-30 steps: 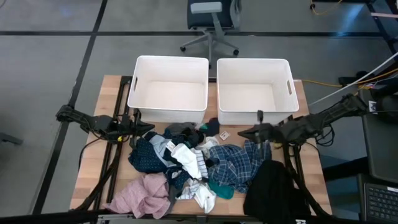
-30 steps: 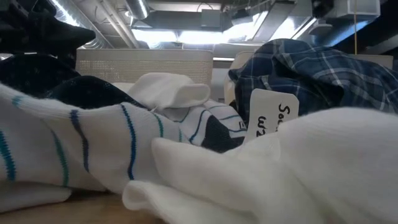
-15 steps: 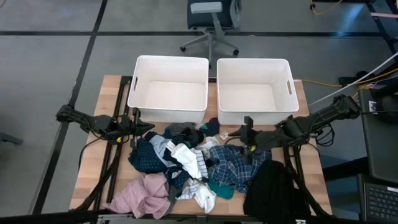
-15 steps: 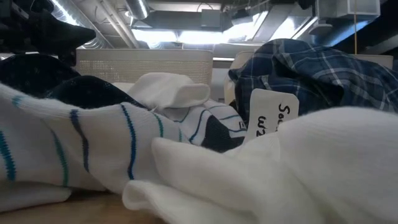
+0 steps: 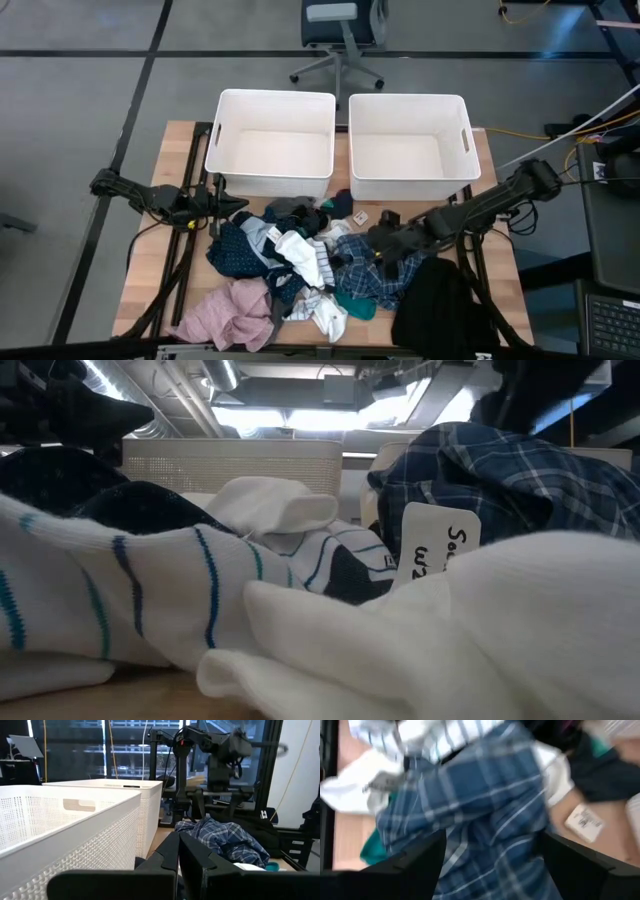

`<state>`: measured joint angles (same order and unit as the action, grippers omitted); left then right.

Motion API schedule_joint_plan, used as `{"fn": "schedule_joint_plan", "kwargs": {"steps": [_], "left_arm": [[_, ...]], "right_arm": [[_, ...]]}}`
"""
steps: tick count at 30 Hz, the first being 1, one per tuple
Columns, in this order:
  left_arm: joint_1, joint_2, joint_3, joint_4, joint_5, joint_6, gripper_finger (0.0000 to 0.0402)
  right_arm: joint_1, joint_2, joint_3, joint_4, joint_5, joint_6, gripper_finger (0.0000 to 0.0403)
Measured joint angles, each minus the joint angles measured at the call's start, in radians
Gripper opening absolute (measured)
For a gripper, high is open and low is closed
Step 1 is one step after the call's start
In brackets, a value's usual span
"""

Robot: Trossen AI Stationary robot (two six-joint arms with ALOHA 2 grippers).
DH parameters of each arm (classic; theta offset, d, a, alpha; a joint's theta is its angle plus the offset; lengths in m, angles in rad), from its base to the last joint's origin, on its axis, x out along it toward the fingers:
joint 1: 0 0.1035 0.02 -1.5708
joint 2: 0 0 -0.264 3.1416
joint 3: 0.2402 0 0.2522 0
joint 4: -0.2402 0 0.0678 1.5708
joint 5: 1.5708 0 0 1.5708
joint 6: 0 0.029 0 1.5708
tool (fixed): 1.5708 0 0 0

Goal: Sort clothes
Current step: Put the blue pants into the right white bin

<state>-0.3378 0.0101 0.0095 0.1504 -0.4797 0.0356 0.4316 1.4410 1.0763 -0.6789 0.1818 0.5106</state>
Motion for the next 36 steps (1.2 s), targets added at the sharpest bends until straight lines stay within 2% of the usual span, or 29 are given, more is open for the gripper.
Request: {"fn": "schedule_joint_plan", "kwargs": {"steps": [8, 20, 24, 32, 36], "left_arm": [[0.000, 0.000, 0.000, 0.000, 0.000, 0.002, 0.0001], [0.000, 0.000, 0.000, 0.010, 0.000, 0.002, 0.0001], [0.000, 0.000, 0.000, 0.025, 0.000, 0.002, 0.0001], [0.000, 0.000, 0.000, 0.023, 0.000, 0.002, 0.0001], [0.000, 0.000, 0.000, 0.023, 0.000, 0.002, 0.0001]], "right_arm": [[0.000, 0.094, 0.000, -0.002, -0.178, -0.024, 0.0297], [0.000, 0.270, 0.003, -0.007, -0.144, -0.167, 0.0262], [0.000, 0.311, 0.005, -0.018, -0.142, -0.175, 0.0212], [0.002, 0.314, 0.003, -0.029, -0.096, -0.190, 0.0040], [0.001, 0.287, -0.001, -0.037, -0.086, -0.194, 0.0035]]}}
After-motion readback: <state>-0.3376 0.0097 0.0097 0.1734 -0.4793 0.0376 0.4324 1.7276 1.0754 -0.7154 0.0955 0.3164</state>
